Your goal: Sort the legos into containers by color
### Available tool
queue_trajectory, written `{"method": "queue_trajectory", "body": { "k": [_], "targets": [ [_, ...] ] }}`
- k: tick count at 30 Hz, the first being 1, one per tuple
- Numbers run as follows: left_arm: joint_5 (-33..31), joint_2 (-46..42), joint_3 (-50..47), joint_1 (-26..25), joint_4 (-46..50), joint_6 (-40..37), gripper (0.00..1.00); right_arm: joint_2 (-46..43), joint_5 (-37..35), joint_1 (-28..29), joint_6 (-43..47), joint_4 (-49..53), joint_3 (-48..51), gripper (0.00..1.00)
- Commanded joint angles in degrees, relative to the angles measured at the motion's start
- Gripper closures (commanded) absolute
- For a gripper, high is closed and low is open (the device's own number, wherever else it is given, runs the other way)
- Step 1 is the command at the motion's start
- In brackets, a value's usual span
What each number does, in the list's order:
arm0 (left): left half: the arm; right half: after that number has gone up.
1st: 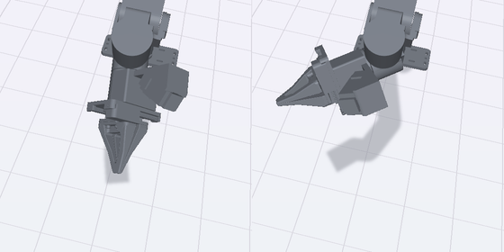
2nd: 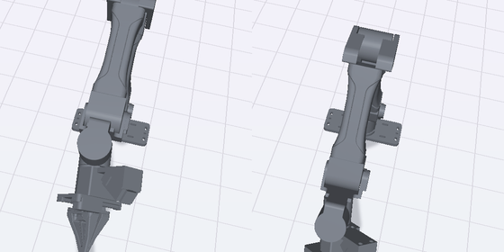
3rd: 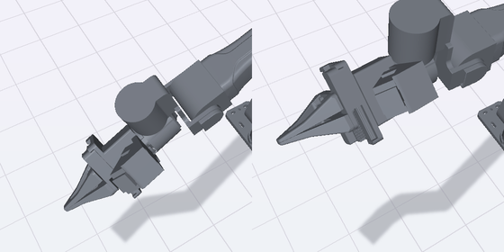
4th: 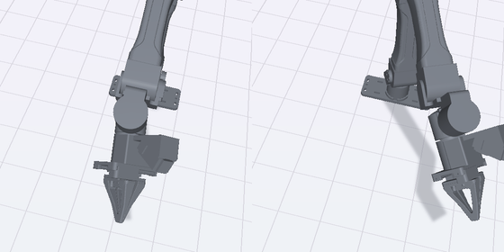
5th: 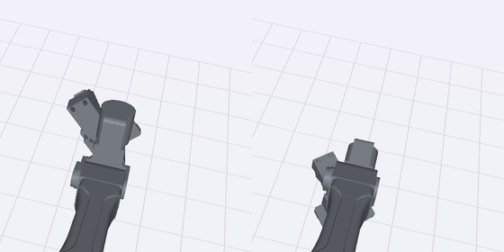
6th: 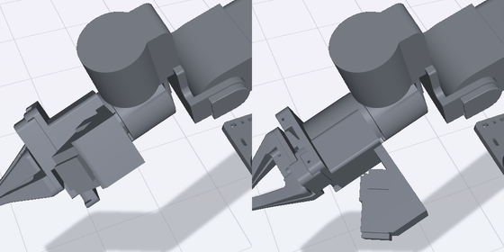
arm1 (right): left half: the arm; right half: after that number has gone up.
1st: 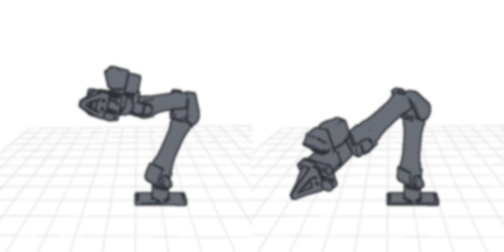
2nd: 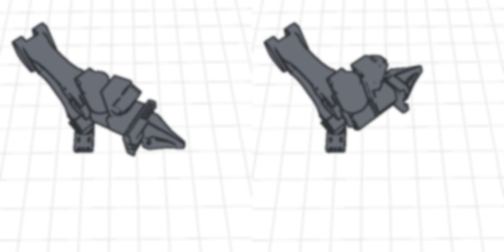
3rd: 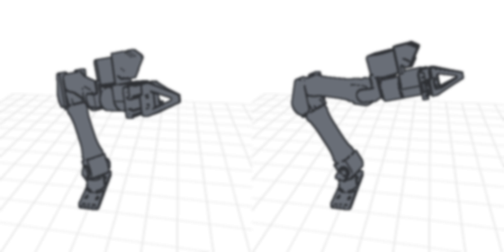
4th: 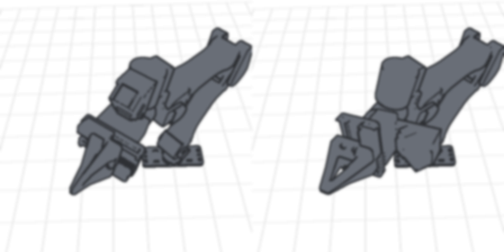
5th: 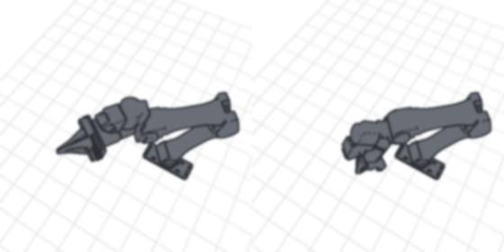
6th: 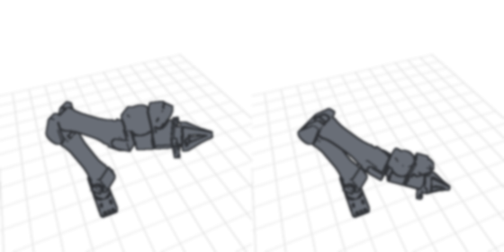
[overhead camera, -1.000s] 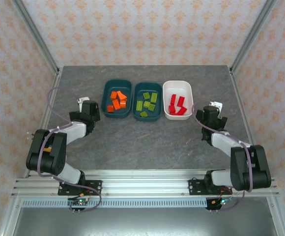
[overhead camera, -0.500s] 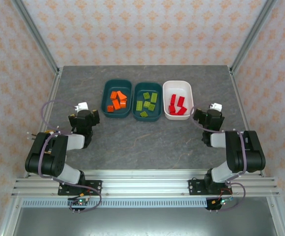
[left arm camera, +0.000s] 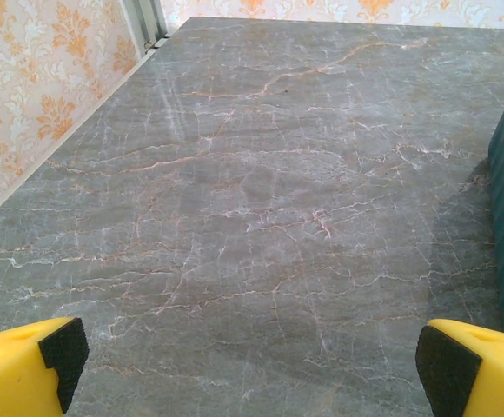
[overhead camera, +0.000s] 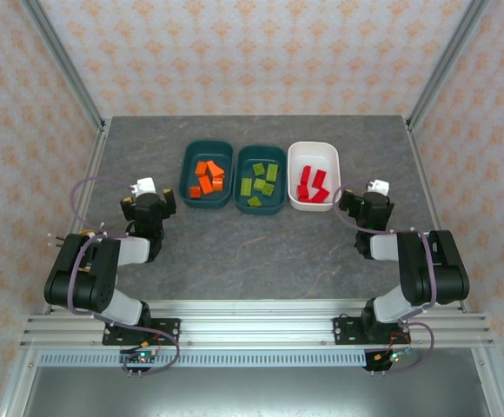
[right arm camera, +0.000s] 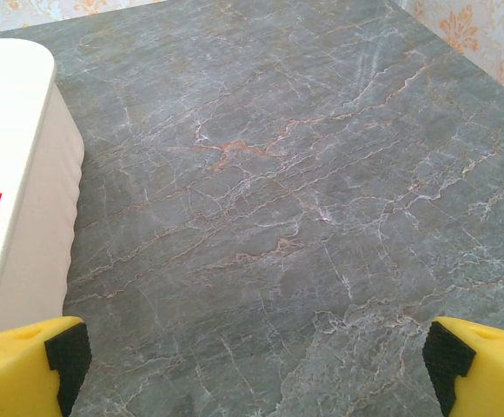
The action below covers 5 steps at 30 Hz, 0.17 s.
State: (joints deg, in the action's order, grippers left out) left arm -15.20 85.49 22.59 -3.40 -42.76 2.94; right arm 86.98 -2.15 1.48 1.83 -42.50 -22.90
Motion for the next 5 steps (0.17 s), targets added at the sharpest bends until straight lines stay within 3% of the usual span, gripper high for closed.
{"method": "queue_trajectory", "body": {
  "k": [1, 5],
  "targets": [
    [-1.2, 0.1, 0.5, -0.6, -2.3, -0.7, 0.0, 0.3, -0.8, 0.2, 0.6, -1.3, -1.5, 0.01],
    [-1.2, 0.2, 0.4, -0.6, -2.3, -0.7, 0.0, 0.1, -0.8, 0.2, 0.6, -1.9, -1.0, 0.01]
  ]
}}
